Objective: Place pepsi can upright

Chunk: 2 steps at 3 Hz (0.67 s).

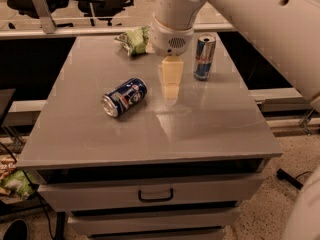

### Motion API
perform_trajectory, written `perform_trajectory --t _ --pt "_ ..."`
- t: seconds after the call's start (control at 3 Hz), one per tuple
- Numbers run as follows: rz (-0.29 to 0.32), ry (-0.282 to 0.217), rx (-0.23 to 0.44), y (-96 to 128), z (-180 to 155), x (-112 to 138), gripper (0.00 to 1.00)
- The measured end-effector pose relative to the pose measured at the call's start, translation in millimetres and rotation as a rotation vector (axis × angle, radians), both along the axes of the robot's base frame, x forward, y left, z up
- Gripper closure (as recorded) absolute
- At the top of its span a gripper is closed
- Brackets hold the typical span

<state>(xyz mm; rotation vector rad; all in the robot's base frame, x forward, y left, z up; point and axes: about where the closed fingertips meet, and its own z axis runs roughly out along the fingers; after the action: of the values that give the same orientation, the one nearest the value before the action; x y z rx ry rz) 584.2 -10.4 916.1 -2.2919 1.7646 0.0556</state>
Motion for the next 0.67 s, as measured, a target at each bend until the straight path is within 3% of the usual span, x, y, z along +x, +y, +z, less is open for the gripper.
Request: perform_trajectory --t 0.67 --pt "0.182 -0.004 -0.032 39.2 -27.3 18.2 0.0"
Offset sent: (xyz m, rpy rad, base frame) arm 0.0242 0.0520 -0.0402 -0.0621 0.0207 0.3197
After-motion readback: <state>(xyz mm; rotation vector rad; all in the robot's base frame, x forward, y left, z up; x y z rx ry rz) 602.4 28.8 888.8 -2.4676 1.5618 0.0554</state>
